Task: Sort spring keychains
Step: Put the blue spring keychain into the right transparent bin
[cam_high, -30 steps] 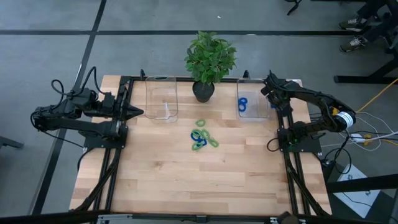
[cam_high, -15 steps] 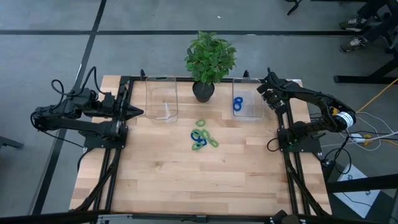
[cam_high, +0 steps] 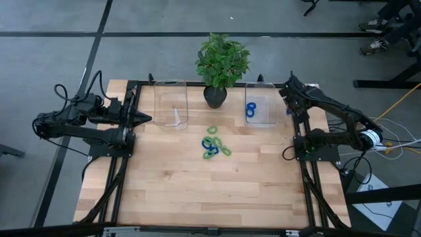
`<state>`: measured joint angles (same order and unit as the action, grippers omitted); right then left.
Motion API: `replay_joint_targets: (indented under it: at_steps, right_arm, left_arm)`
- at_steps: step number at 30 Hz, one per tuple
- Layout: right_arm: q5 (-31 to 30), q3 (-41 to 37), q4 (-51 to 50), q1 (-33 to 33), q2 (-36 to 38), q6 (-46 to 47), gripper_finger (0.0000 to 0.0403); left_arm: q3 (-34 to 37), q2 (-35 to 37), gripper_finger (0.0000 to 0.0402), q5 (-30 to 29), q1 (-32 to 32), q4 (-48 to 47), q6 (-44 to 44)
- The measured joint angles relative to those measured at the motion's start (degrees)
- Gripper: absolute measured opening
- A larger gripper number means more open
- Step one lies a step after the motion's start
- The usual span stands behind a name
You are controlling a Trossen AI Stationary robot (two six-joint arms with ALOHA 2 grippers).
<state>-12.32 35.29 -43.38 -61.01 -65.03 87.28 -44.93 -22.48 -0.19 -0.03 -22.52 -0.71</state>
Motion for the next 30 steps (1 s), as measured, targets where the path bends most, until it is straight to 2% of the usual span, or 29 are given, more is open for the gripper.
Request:
replay_joint_targets:
  at_steps: [9, 19, 23, 27, 30]
  right_arm:
    - [-0.11, 0.00, -5.55, 1.01, -3.28, -1.28, 0.0152]
    - [-0.11, 0.04, -5.55, 5.10, -8.41, -6.76, 0.0152]
    - [-0.19, 0.04, -3.19, 6.94, -8.77, -7.38, 0.0152]
    - [-0.16, 0.06, 3.44, 7.67, -8.77, -16.09, 0.0152]
    - [-0.11, 0.09, 3.24, 7.65, -8.77, -15.00, 0.0152]
  left_arm:
    - [0.00, 0.00, 0.0012, -0.01, -0.01, 0.00, -0.01]
    - [0.00, 0.00, 0.0012, -0.02, -0.01, 0.00, 0.00]
    - [0.00, 0.00, 0.0011, 0.00, 0.01, 0.00, 0.00]
    - [-0.01, 0.00, 0.0008, -0.01, 0.02, 0.00, -0.01]
    - [0.00, 0.00, 0.0010, -0.02, 0.01, 0.00, -0.02]
